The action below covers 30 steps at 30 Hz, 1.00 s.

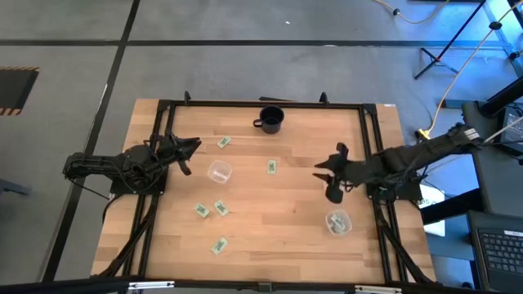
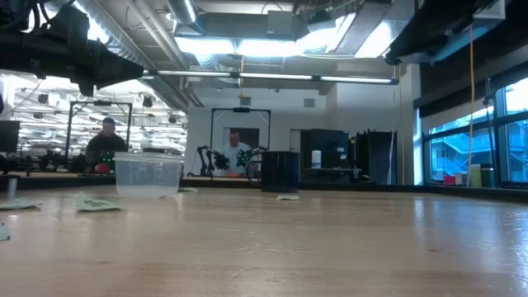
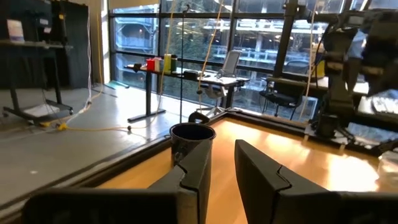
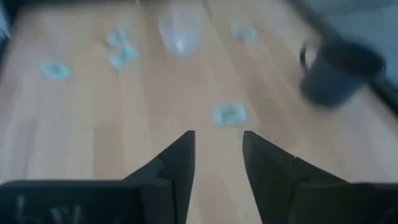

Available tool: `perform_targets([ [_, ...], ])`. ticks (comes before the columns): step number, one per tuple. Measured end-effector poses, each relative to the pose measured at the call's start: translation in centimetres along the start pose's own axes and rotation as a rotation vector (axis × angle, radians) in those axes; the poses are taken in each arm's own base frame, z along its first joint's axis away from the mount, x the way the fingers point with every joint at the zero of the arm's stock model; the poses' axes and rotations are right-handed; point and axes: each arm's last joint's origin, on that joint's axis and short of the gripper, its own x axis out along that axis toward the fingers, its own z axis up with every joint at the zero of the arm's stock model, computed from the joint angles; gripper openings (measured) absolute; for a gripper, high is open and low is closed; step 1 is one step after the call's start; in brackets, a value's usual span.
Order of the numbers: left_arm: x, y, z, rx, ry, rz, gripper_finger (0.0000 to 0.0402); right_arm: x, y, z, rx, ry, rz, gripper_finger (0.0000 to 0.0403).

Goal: Pick and place items into bin
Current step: Put the white stevia packet into the top transparent bin

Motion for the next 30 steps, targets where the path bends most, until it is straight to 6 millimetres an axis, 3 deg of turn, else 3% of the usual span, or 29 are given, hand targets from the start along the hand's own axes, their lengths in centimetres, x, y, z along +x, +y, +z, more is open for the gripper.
perform_targets([
  [7, 0.0, -0.2, 0.0, 0.052, 0.004, -0.065, 0.0082, -0.7, -3.0, -2.2, 0.026, -0.224, 0.135, 0.0138],
  [19, -0.1, -0.6, -0.7, 0.020, 0.081, -0.223, 0.0125, 2.0, -4.9, -6.8, 0.025, -0.303, 0.210, 0.0138],
  [23, -0.2, -0.8, -0.9, 0.022, 0.104, -0.312, 0.0140, 2.5, -5.1, -7.5, 0.024, -0.340, 0.296, 0.0138],
  [30, -0.3, -1.3, -0.6, -0.059, 0.106, -0.457, 0.0169, 2.6, -5.4, -7.5, 0.008, -0.350, 0.288, 0.0138],
])
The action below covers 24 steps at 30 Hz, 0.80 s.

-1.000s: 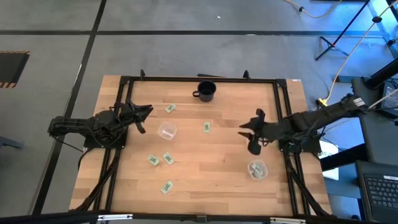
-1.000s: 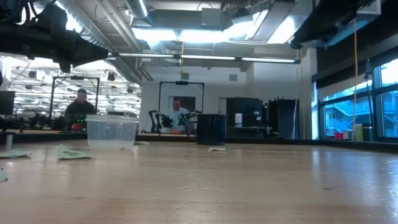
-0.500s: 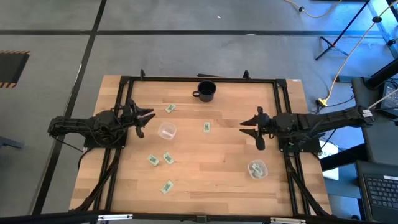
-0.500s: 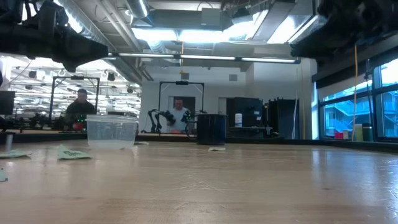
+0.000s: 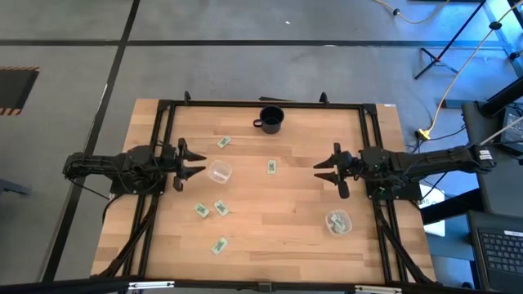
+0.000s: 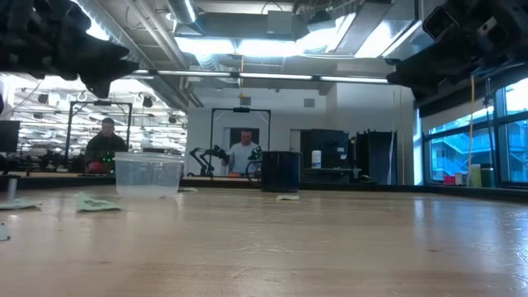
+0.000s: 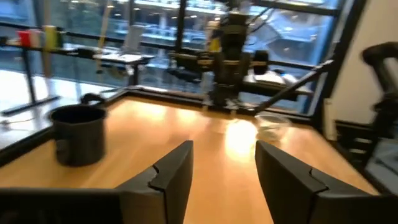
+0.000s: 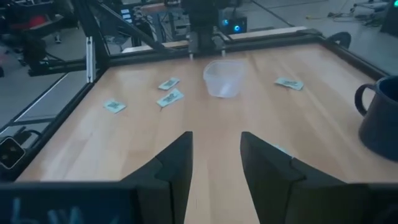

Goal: Pick and place items into bin
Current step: Put the white stevia packet into the top transparent bin

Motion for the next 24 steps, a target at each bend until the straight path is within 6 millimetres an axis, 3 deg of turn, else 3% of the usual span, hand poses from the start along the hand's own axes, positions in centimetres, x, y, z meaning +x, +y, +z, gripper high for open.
perform_targets([
  [3, 0.0, -0.4, 0.9, 0.061, -0.085, -0.104, 0.0176, 0.0, -0.2, 0.0, 0.001, -0.002, -0.010, 0.0138],
  [7, -0.2, -1.1, 2.8, 0.269, -0.287, -0.224, 0.0175, 0.0, -0.4, 0.0, 0.006, -0.003, -0.025, 0.0138],
  [9, -0.1, -1.3, 3.2, 0.300, -0.284, -0.236, 0.0174, 0.0, -0.6, 0.1, 0.018, -0.009, -0.037, 0.0138],
  [16, 1.8, -1.8, 2.6, 0.197, 0.054, -0.184, 0.0173, -0.1, -1.4, 0.2, 0.045, -0.022, -0.093, 0.0138],
  [24, 4.2, -4.7, 4.6, 0.140, 0.377, -0.259, 0.0173, -0.1, -2.0, 0.3, 0.054, -0.022, -0.130, 0.0138],
])
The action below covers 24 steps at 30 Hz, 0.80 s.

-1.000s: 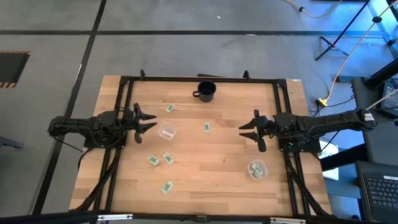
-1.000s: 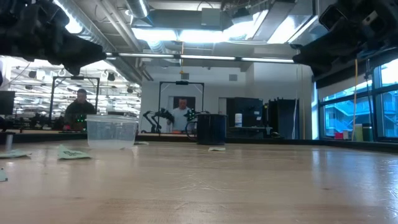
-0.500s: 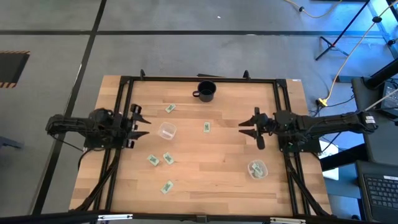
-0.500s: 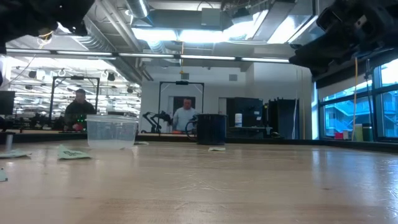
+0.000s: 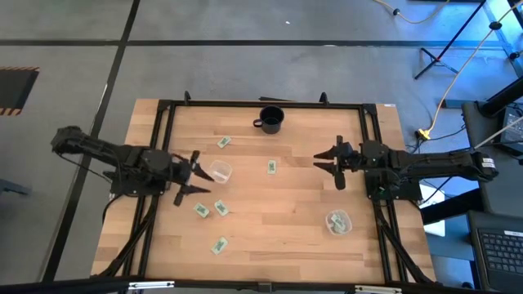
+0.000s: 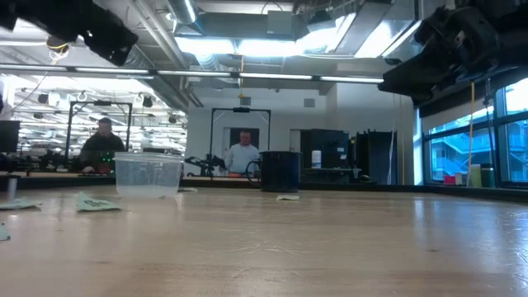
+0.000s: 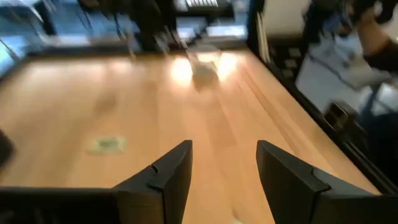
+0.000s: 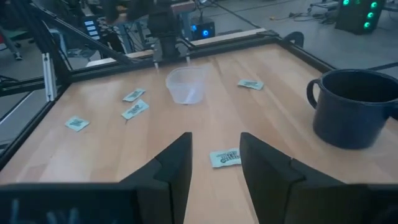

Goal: Pick and place items into bin
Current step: Put the white stevia packet into the top transparent bin

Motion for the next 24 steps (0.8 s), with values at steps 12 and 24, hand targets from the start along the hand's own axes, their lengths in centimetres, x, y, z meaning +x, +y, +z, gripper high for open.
perform_targets([
  [12, 4.0, -2.5, 1.1, -0.553, 0.397, 0.111, 0.0173, 0.0, -0.2, -0.7, 0.005, 0.068, -0.019, 0.0138],
  [24, 7.7, -3.0, -2.3, -1.031, 0.640, 0.291, 0.0173, -0.1, -0.3, -1.1, -0.003, 0.118, -0.026, 0.0138],
])
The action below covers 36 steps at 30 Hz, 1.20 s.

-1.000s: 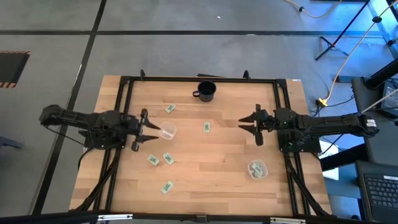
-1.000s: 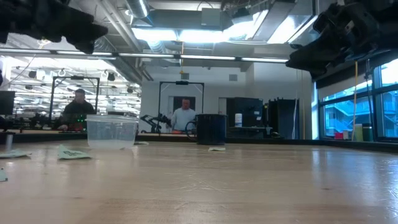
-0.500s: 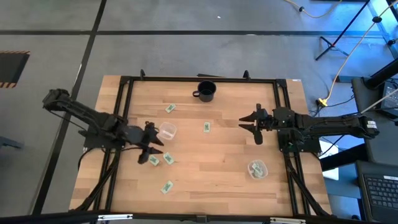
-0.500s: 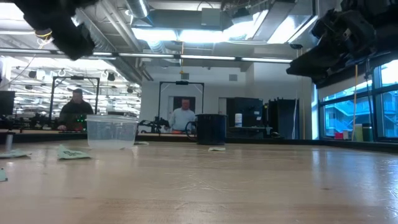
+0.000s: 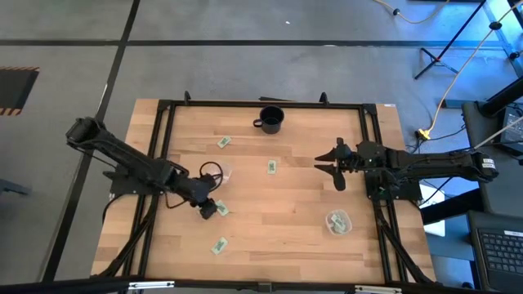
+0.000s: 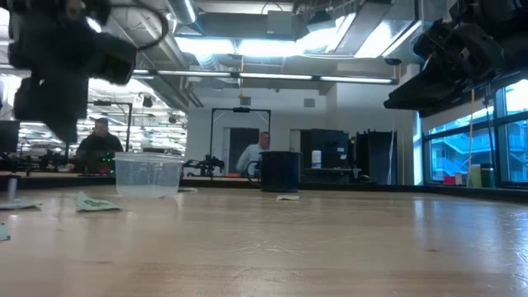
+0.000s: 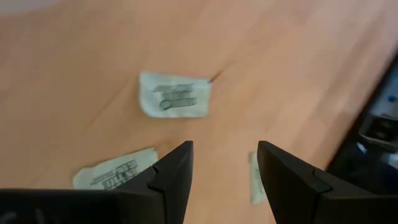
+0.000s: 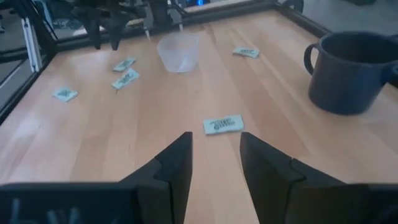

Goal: Pick and place items into bin
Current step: Put the white stevia packet into the top transparent bin

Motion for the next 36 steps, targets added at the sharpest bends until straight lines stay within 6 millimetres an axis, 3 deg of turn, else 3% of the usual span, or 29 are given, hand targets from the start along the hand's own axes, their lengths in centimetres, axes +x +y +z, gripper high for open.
perform_targets([
  [6, 1.9, 0.7, 0.7, -0.171, 0.010, 0.093, 0.0173, 0.0, -0.1, -0.4, -0.002, 0.041, -0.006, 0.0138],
  [13, 3.2, 1.6, 1.8, -0.236, 0.016, 0.160, 0.0173, 0.0, -0.1, -0.4, -0.001, 0.040, -0.006, 0.0138],
  [36, 5.7, 2.0, 2.4, -0.267, 0.075, 0.169, 0.0158, 0.0, -0.1, -0.6, -0.004, 0.058, -0.008, 0.0138],
])
